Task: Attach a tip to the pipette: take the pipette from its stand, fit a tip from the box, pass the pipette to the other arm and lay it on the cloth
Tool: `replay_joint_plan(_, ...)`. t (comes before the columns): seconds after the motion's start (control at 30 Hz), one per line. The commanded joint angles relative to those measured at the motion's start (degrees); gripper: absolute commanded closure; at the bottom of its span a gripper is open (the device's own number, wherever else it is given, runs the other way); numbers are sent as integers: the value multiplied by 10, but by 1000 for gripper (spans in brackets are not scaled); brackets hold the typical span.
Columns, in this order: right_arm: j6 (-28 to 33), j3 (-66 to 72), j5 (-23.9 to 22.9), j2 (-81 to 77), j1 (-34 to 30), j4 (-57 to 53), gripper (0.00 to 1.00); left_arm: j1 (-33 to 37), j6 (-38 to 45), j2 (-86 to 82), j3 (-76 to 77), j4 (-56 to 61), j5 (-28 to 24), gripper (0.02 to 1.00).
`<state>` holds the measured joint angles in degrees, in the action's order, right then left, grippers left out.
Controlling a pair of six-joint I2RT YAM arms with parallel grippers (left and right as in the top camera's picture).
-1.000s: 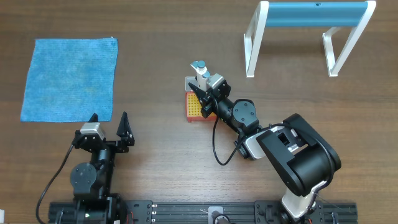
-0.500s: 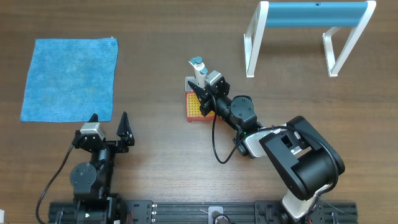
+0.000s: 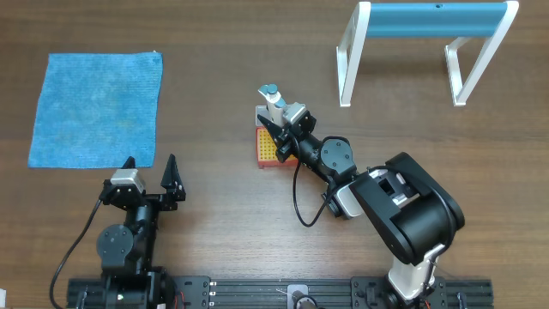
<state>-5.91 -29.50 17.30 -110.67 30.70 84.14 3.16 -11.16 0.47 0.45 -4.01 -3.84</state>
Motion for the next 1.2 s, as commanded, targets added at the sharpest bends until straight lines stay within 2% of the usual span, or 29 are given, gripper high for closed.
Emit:
replay_joint_plan(0.03, 6, 4, 17, 63, -3, -17, 921, -2, 7, -2, -1, -3, 4, 163)
replay_joint_plan(0.23, 6, -1, 19, 138, -2, -31, 921, -2, 7, -2, -1, -3, 4, 163)
replay_joint_plan(0.3, 6, -16, 31, 199, -1, -114, 921, -2, 7, -2, -1, -3, 4, 163)
replay_joint_plan(0.4, 6, -87, 108, 318, -1, -375, 921, -2, 7, -2, -1, -3, 4, 163)
replay_joint_plan(0.47, 6, -168, 107, 397, -1, -660, 919, -2, 7, -2, -1, -3, 4, 163)
replay_joint_plan(0.5, 6, -193, 106, 415, -1, -747, 919, -2, 7, -2, -1, -3, 4, 163)
replay_joint_plan(0.63, 6, -201, 127, 441, 1, -866, 921, -2, 7, -2, -1, -3, 4, 161)
replay_joint_plan(0.73, 0, -201, 194, 442, 1, -886, 919, -2, 7, -2, -1, -3, 4, 163)
replay_joint_plan(0.8, -38, -201, 198, 442, 1, -881, 921, -2, 7, -2, -1, -3, 4, 163)
replay_joint_plan(0.83, -78, -201, 198, 443, 0, -865, 921, -2, 7, -2, -1, -3, 4, 163)
replay_joint_plan(0.87, -152, -201, 198, 450, -10, -815, 921, -2, 7, -2, -1, -3, 4, 163)
replay_joint_plan(0.9, -185, -201, 198, 459, -23, -769, 921, -2, 7, -2, -1, -3, 4, 163)
replay_joint_plan(1.0, -190, -201, 198, 464, -40, -727, 921, -2, 7, -2, -1, -3, 4, 163)
replay_joint_plan(1.13, -230, -201, 198, 464, -47, -675, 921, -2, 7, -2, -1, 0, 3, 163)
replay_joint_plan(1.17, -230, -201, 198, 464, -47, -675, 921, -2, -20, -2, -1, 9, -15, 161)
replay_joint_plan(1.2, -230, -201, 198, 464, -47, -675, 923, -2, -73, -2, -1, 16, -56, 163)
